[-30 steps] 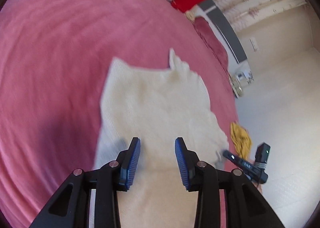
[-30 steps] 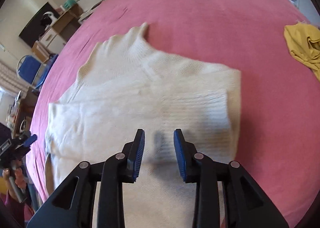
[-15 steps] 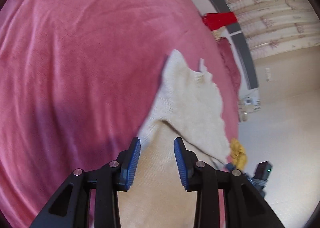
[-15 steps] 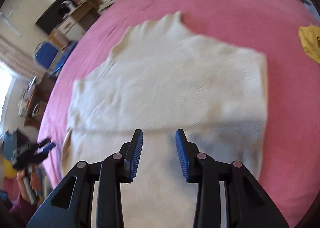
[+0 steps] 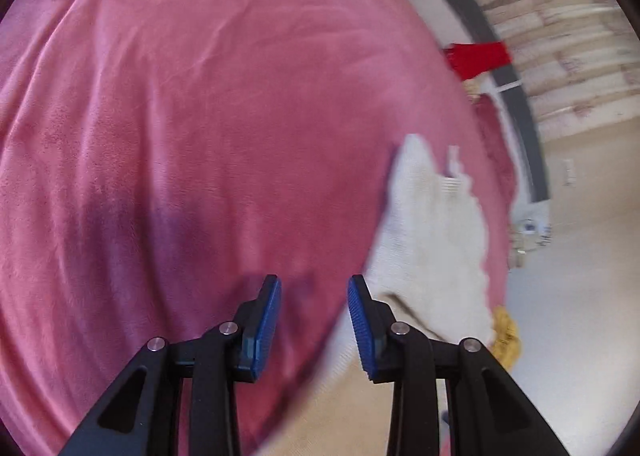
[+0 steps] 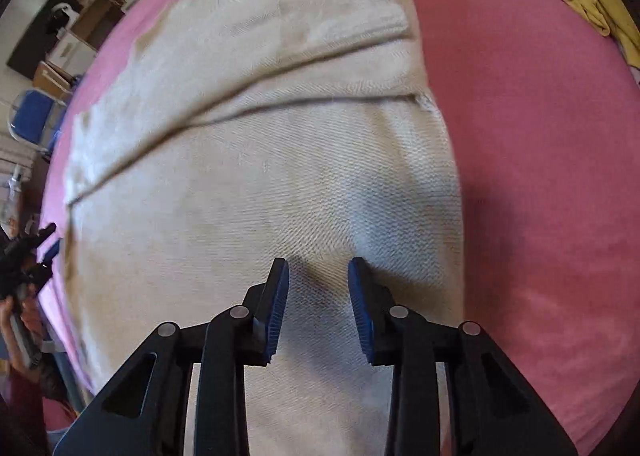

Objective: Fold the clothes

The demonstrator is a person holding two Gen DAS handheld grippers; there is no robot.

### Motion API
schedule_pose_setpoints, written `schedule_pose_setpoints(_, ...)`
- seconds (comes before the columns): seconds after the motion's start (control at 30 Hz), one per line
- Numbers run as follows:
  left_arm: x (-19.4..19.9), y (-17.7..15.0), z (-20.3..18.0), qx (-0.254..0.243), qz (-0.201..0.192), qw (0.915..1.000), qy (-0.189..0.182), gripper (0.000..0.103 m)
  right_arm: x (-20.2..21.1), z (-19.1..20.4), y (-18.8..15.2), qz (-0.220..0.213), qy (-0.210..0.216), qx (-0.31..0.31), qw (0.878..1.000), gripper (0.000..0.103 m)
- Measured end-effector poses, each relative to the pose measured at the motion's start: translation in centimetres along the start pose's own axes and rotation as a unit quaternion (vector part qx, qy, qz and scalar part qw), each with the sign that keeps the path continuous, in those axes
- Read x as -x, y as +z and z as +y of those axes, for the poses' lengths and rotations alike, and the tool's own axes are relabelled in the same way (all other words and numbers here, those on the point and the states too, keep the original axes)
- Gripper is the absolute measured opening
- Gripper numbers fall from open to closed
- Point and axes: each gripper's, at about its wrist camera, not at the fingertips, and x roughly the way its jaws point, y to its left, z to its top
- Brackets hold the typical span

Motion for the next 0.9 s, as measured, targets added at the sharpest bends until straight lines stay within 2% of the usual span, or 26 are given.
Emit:
schedule_pose_setpoints(0.1,0.8,-1.7,-1.5,-0.026,0.014,0.9986,-0.044,0.035,1.7,1.0,-1.3,-0.009,0.029,0.007,1.0,0.036)
schedule_pose_setpoints(0.17,-0.4,-2.6,-2.9,-0.043,0.04,0.997,-0.052,0.035,2.0,1.4,-2.5,-0.003,0.064,-0.001,0.998,0.037)
schedule_pose_setpoints(0.23,-2.2,-3.2,-3.5,-0.056,0.064,0.9958,-0.033,0.035,2.0,1.7,-3.8,0.007,0.088,-0.01,0.996,0.039)
schedule_pose_setpoints(0.3,-3.9,-3.5,-3.5,-0.06,0.084,0.9946,-0.009,0.035,1.1,1.2,-5.6,0.021,0.094,-0.02,0.995,0.04)
schedule_pose_setpoints(0.4,-4.0,-2.9,-1.4,-0.045,0.057,0.9968,0.034,0.034,-0.8,0.3,-7.1,0.034,0.048,-0.031,0.998,0.04)
schedule_pose_setpoints(0.43,-4.0,-2.2,-0.5,-0.035,0.055,0.997,0.041,0.03,-0.9,-0.3,-7.4,0.035,0.035,-0.033,0.998,0.034)
schedule_pose_setpoints(0.5,-3.9,-1.7,1.1,-0.004,0.064,0.9977,0.024,0.027,-1.0,-1.7,-7.9,0.033,0.032,-0.051,0.998,0.016)
schedule_pose_setpoints(0.57,-2.8,-1.8,1.3,-0.005,0.06,0.9978,0.026,0.029,-0.9,-2.6,-8.1,0.032,0.038,-0.067,0.997,0.014)
schedule_pose_setpoints(0.7,0.6,-4.0,0.8,-0.029,0.031,0.999,0.016,0.032,0.2,-2.5,-8.3,0.021,0.057,-0.075,0.995,0.019)
schedule_pose_setpoints(0.77,2.1,-5.9,0.5,-0.033,0.031,0.9989,-0.005,0.033,1.3,-2.0,-9.0,0.012,0.078,-0.073,0.994,0.026)
schedule_pose_setpoints(0.87,4.0,-9.3,0.0,-0.06,0.039,0.9972,-0.021,0.034,2.6,-1.1,-10.8,0.007,0.122,-0.068,0.99,0.029)
schedule_pose_setpoints(0.9,3.7,-10.2,-0.4,-0.068,0.047,0.9964,-0.016,0.034,2.8,-0.8,-11.5,0.01,0.137,-0.067,0.988,0.03)
